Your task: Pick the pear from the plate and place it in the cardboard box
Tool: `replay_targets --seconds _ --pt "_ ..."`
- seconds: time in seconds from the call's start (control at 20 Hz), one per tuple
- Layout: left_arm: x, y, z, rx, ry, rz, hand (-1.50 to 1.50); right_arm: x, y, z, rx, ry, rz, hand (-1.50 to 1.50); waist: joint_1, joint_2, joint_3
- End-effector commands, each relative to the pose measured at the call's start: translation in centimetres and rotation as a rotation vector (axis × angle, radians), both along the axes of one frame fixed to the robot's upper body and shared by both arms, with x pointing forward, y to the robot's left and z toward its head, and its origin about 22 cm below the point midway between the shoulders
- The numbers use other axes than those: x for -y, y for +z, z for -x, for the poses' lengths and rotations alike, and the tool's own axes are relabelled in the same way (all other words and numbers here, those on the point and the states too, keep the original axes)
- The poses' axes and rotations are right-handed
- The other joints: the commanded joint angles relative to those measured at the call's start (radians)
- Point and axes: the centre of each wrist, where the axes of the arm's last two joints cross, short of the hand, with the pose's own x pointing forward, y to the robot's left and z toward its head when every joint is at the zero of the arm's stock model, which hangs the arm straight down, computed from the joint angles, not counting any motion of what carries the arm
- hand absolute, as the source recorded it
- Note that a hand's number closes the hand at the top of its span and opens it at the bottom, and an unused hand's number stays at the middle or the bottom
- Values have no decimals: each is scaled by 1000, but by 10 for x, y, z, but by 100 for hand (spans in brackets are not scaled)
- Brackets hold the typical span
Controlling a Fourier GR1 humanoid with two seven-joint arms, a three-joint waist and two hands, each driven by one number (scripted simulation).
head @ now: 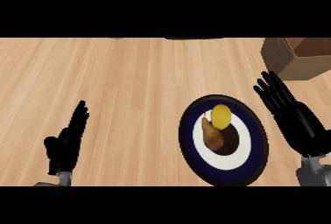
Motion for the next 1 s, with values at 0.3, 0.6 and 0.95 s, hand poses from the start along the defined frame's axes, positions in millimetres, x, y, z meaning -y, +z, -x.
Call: replay_targets --seconds 0.3,0.6,0.95 --pt "-33 8 -5 -12 -49 -205 0 37 65 5 603 -374 -127 -150 -123 -84 33" --pt "-45 16 -12 17 -149 -284 0 95 20 64 658 -406 782 -150 -42 7 -27" --pt "-36 15 -20 11 -159 -302 0 60 41 111 545 -260 1215 -150 -45 4 -34"
